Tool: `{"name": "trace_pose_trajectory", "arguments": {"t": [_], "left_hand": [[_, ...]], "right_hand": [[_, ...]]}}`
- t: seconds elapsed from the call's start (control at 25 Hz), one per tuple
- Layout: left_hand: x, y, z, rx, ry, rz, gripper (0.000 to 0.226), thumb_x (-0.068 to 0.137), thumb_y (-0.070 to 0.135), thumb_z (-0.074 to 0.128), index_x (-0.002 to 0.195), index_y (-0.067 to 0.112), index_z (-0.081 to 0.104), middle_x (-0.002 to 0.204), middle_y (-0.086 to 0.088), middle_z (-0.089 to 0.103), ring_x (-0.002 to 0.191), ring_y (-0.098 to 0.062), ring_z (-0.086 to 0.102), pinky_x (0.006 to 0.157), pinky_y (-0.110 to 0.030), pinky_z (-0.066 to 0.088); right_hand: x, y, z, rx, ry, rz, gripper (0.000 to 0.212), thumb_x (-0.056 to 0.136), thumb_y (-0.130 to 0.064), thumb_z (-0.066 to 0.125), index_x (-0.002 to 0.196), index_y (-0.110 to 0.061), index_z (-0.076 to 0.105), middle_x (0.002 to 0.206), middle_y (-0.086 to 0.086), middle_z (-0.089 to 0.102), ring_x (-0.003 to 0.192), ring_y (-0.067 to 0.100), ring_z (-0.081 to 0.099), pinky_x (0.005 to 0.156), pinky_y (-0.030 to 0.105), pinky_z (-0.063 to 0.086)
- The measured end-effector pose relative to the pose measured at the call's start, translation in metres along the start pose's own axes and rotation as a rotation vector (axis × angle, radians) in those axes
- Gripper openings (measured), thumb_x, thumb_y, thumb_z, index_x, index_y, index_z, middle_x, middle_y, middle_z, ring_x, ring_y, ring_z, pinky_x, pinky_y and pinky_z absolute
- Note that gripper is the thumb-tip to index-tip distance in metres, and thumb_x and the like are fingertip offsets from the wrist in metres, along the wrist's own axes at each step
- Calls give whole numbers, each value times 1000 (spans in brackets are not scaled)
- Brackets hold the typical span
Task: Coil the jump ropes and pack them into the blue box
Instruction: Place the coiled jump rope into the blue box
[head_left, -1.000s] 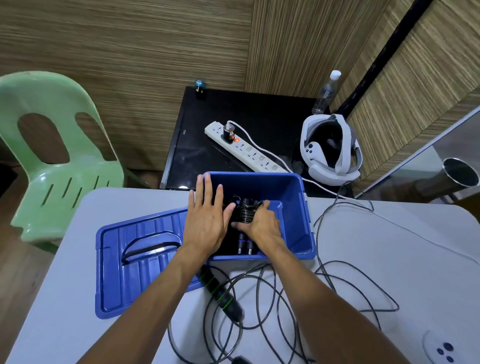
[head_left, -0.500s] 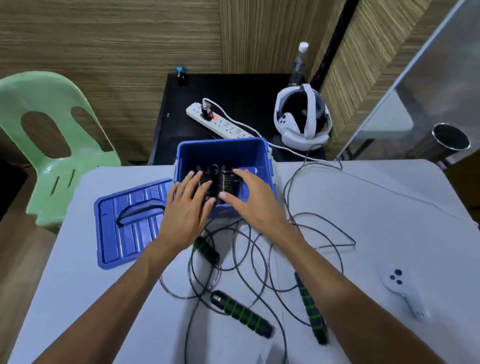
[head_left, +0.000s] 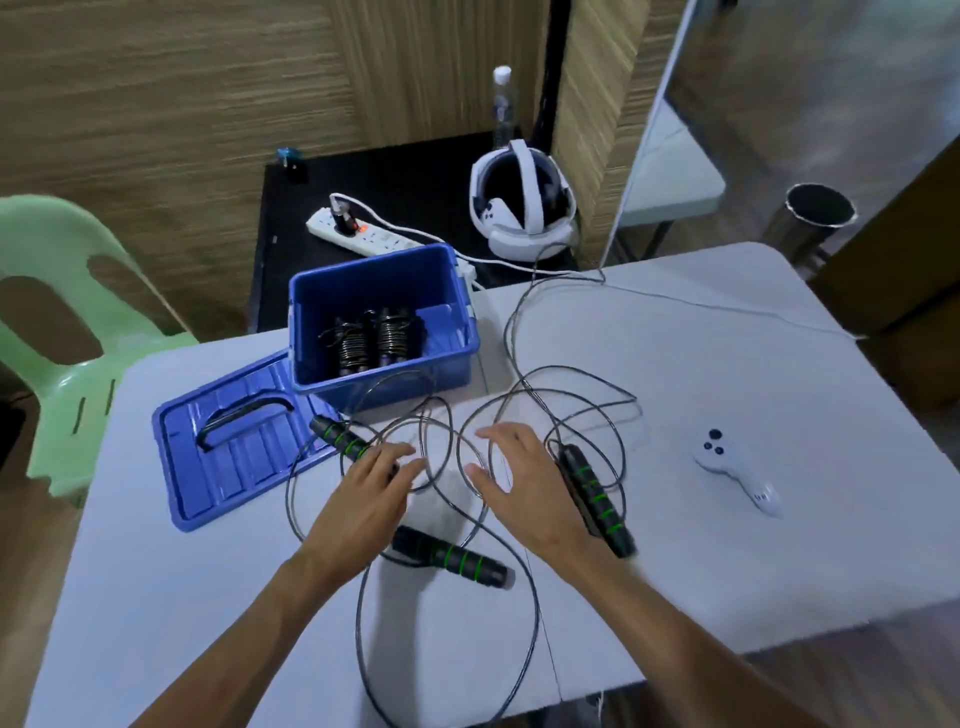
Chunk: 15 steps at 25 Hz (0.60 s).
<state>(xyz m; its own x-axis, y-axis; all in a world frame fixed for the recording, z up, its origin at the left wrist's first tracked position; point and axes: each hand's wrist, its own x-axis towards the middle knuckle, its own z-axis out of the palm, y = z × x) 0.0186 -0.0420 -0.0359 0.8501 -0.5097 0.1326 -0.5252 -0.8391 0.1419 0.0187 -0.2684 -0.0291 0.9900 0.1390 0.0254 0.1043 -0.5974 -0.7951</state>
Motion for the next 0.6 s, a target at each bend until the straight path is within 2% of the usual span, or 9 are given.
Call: {"name": "trace_pose_trajectory", "arguments": {"t": [0.16, 0.28, 0.36, 0.44, 0.6], "left_hand": [[-1, -14, 6, 11, -172, -24, 66, 58, -13, 70, 119, 8, 55, 123, -14, 50, 109, -31, 46, 86, -39, 53], [-2, -34, 8, 60, -278, -57, 67, 62, -16, 61, 124, 5, 51, 124, -16, 47, 115, -35, 45, 100, -41, 44], [3, -43, 9, 148, -329, -132, 66, 71, -13, 58, 133, 6, 41, 132, -14, 41, 123, -32, 39, 102, -36, 39], [8, -45, 8, 237, -379, -207, 60, 79, -6, 56, 134, 6, 36, 136, -13, 38, 124, -30, 38, 94, -34, 44], [14, -51, 11, 364, -392, -138, 48, 86, 3, 55, 132, 7, 40, 132, -13, 46, 122, -31, 40, 93, -36, 44]], "right_hand": [[-42, -1, 23, -175, -211, 150, 54, 94, -43, 61, 142, -23, 46, 134, -1, 47, 126, 18, 43, 107, 31, 36], [-60, -15, 47, -391, -392, 198, 67, 93, -49, 59, 149, -25, 33, 139, 2, 44, 130, 23, 38, 108, 35, 34], [-68, -19, 62, -590, -398, 190, 66, 93, -47, 57, 149, -23, 31, 138, 4, 45, 129, 26, 37, 107, 39, 34], [-73, -23, 72, -753, -363, 191, 57, 96, -43, 55, 145, -22, 34, 134, 5, 48, 124, 27, 40, 100, 39, 36], [-74, -20, 90, -827, -314, 182, 46, 96, -25, 57, 139, -23, 40, 124, 6, 51, 110, 27, 48, 89, 40, 39]]}}
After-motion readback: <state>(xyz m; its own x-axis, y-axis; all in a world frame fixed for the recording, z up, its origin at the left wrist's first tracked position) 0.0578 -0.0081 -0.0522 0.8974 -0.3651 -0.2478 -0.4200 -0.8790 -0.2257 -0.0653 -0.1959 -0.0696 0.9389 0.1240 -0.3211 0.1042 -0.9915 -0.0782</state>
